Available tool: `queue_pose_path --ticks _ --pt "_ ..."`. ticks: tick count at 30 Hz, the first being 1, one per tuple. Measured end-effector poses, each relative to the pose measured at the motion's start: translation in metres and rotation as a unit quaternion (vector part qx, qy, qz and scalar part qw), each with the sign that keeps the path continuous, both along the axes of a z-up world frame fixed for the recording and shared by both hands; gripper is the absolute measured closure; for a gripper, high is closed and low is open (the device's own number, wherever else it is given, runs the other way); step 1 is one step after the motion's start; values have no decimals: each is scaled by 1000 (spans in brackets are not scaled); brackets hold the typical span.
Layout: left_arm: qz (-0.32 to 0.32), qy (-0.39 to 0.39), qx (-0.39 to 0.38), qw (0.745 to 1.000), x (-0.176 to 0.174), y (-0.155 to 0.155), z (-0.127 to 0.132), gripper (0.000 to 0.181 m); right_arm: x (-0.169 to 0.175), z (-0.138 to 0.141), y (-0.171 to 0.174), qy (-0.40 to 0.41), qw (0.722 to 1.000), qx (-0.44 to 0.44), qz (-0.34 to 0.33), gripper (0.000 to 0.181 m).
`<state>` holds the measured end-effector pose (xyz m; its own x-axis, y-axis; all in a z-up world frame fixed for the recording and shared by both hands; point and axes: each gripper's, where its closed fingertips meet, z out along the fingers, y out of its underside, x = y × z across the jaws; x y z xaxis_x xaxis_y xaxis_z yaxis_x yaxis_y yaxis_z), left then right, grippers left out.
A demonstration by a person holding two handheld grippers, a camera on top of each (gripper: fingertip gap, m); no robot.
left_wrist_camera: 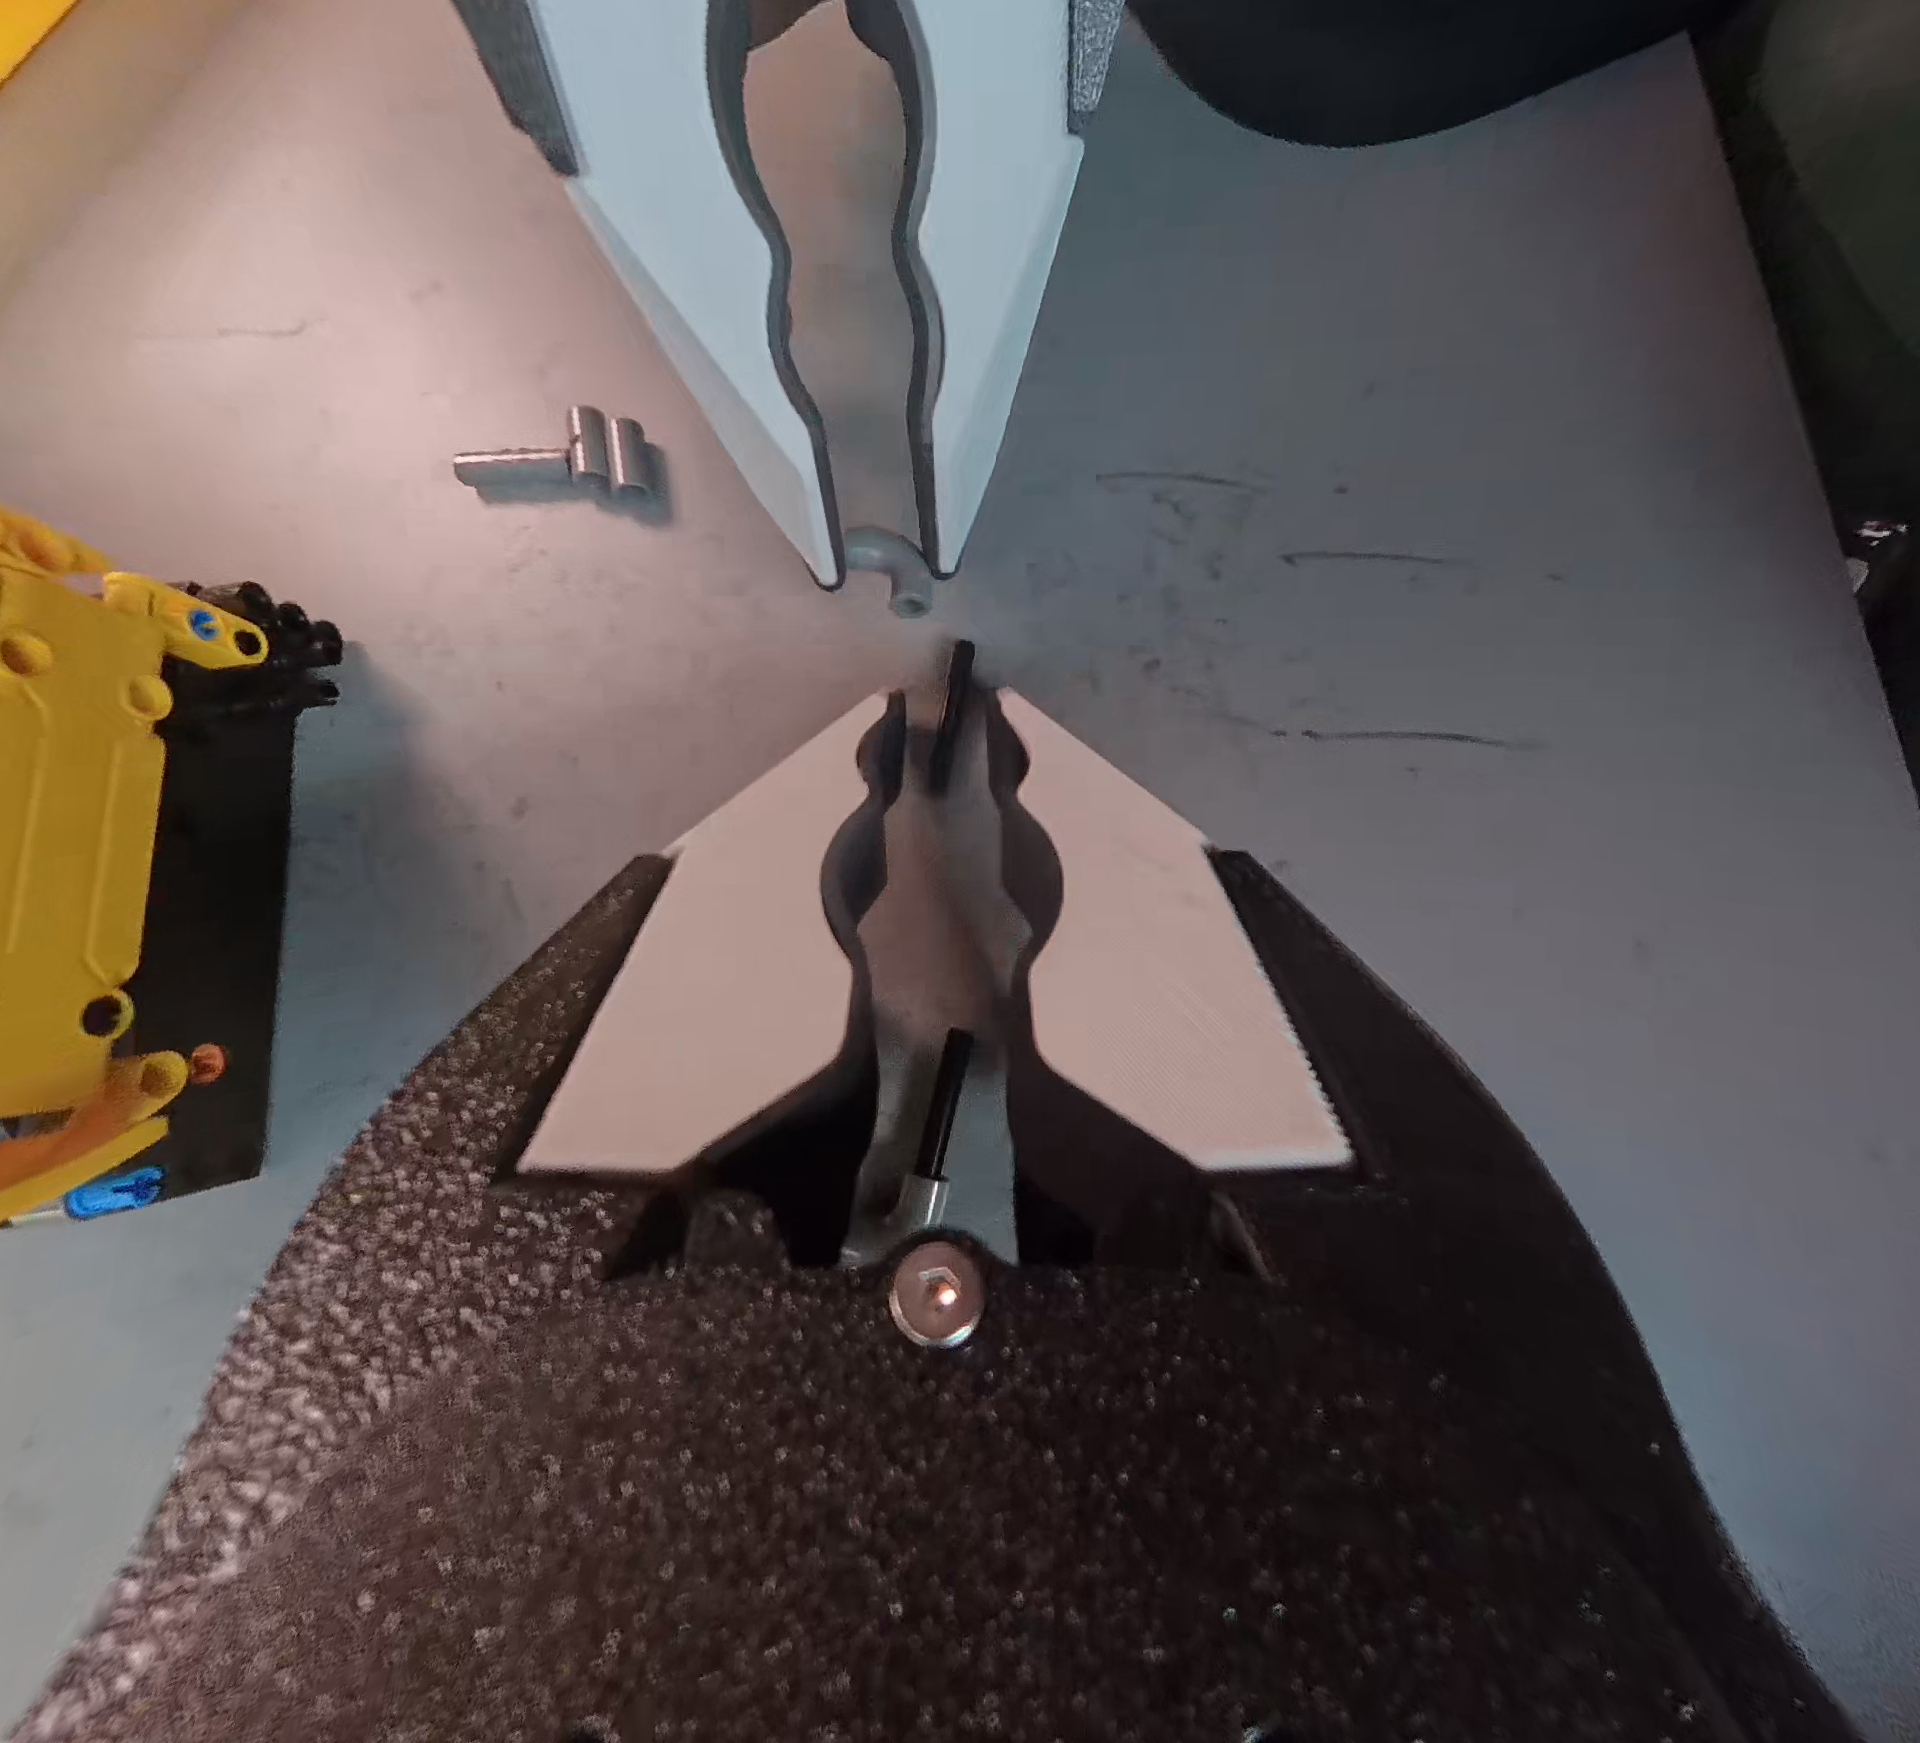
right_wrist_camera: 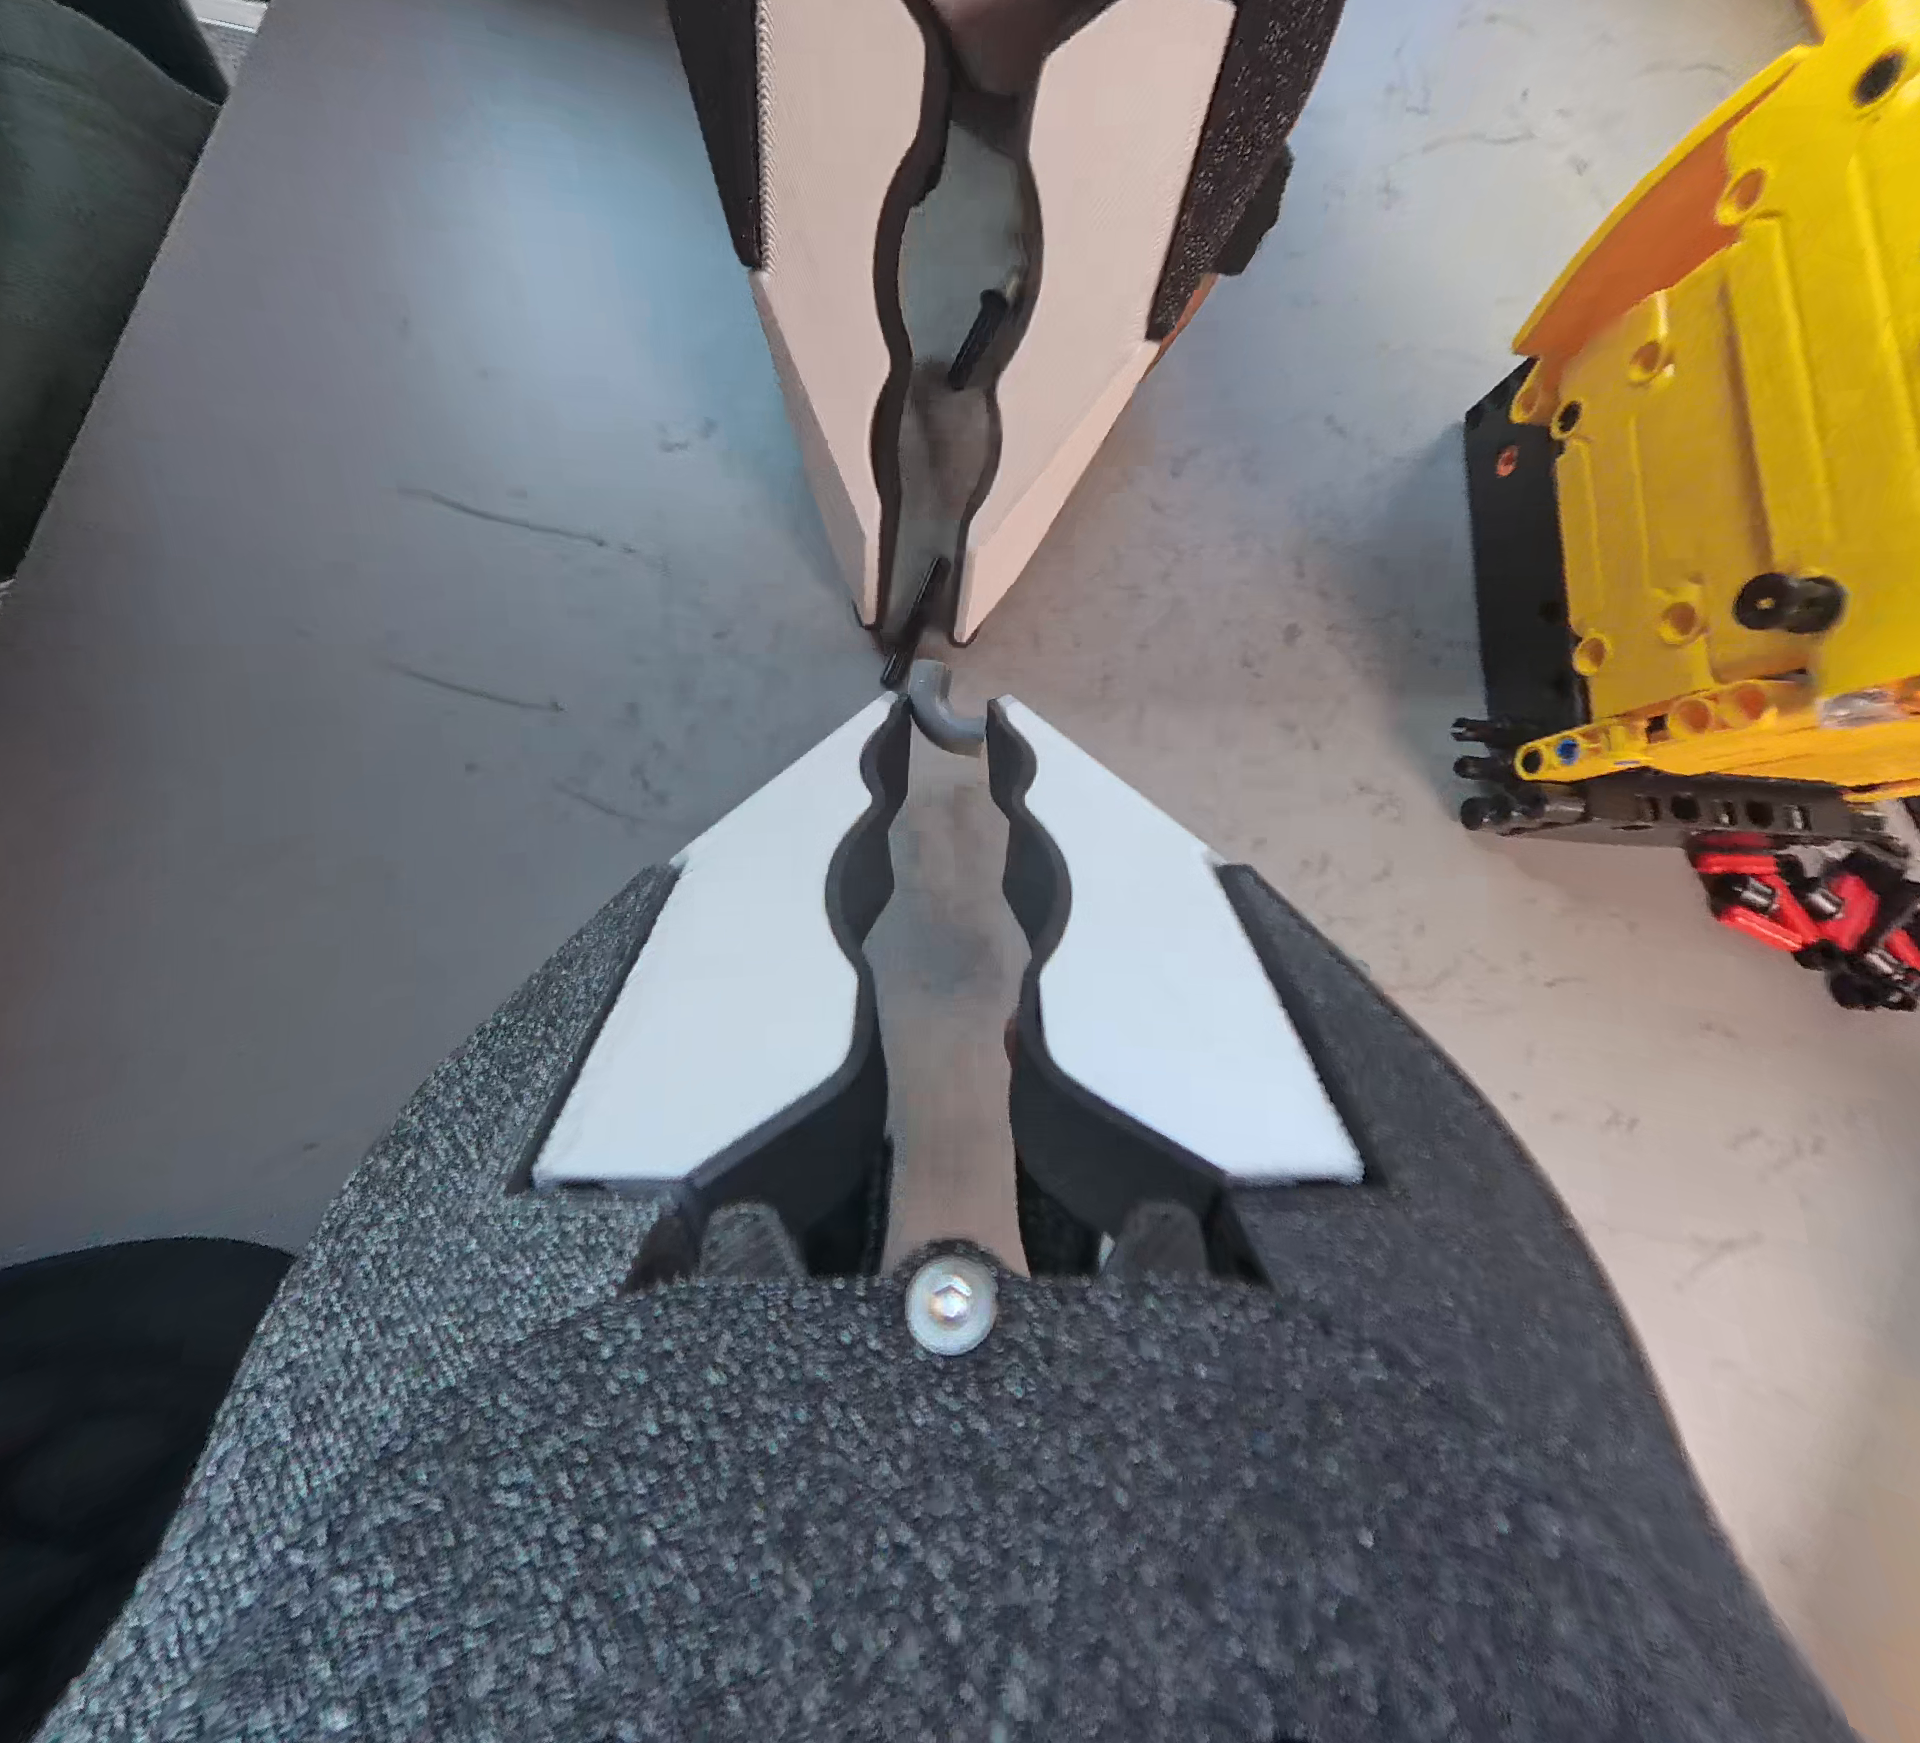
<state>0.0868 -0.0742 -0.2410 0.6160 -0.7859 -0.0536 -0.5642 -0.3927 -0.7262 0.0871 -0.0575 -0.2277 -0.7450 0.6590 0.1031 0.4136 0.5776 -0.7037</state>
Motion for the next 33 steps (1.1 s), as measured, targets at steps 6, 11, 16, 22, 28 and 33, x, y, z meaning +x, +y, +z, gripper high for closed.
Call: queue_pose_path --ticks 6,11,16,22,28,33 --pt "34 -195 -19 980 0 5 47 162 -15 35 6 123 991 47 -25 167" --pt "72 -340 -53 936 -7 14 77 161 -21 60 5 196 977 71 -36 167" --pt "77 -390 -70 915 -10 14 88 172 -24 75 -1 237 968 73 -35 167" --pt "21 -513 -86 854 -7 3 126 175 -19 113 -13 310 950 -24 -27 167" --pt "-8 -569 -127 812 -2 -3 136 175 -14 122 -19 320 946 -54 -14 167" --pt "-4 -564 -143 813 1 -3 129 175 -11 115 -18 283 955 -87 -7 168"
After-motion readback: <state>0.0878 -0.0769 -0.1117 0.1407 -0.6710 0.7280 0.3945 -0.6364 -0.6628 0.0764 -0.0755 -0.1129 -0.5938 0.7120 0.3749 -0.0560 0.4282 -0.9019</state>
